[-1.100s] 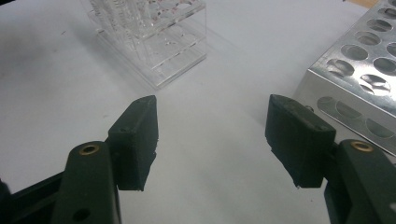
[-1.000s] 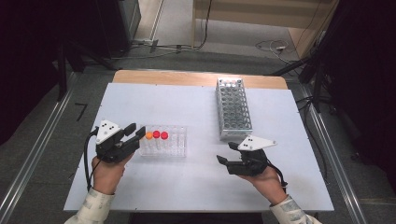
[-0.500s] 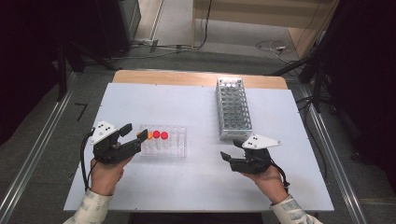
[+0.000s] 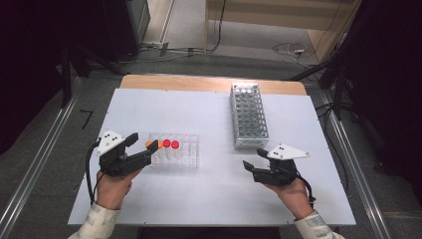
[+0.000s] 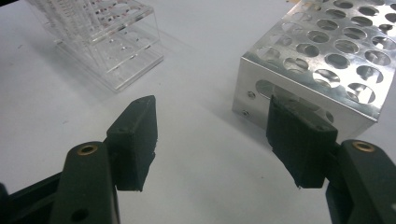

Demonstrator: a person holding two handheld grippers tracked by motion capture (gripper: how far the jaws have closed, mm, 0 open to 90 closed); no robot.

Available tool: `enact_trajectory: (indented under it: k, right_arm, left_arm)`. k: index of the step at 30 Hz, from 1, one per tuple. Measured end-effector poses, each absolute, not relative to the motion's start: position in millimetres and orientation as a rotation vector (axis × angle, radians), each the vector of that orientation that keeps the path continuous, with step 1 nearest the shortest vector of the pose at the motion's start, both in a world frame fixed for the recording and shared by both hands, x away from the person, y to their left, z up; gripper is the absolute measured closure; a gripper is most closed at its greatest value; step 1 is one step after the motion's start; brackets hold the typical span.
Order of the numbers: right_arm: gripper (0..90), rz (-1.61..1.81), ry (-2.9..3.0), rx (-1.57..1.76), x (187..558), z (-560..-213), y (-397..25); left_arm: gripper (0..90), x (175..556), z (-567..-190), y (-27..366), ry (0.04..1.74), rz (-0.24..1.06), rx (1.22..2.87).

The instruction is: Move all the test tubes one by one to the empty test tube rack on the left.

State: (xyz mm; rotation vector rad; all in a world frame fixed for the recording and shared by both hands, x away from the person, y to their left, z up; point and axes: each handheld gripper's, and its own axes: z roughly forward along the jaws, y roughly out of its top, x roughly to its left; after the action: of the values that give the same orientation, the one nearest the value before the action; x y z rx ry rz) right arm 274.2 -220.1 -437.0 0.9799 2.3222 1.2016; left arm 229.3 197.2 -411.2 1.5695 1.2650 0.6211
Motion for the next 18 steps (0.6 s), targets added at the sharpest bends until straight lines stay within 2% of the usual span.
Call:
enact_trajectory:
  k: [18]
  right_arm:
    - [30.8,1.196,2.183,1.096,268.9,-435.4,-266.4]
  left_arm:
    - [21.3,214.6,-423.1,223.8,1.334,0.672,1.523]
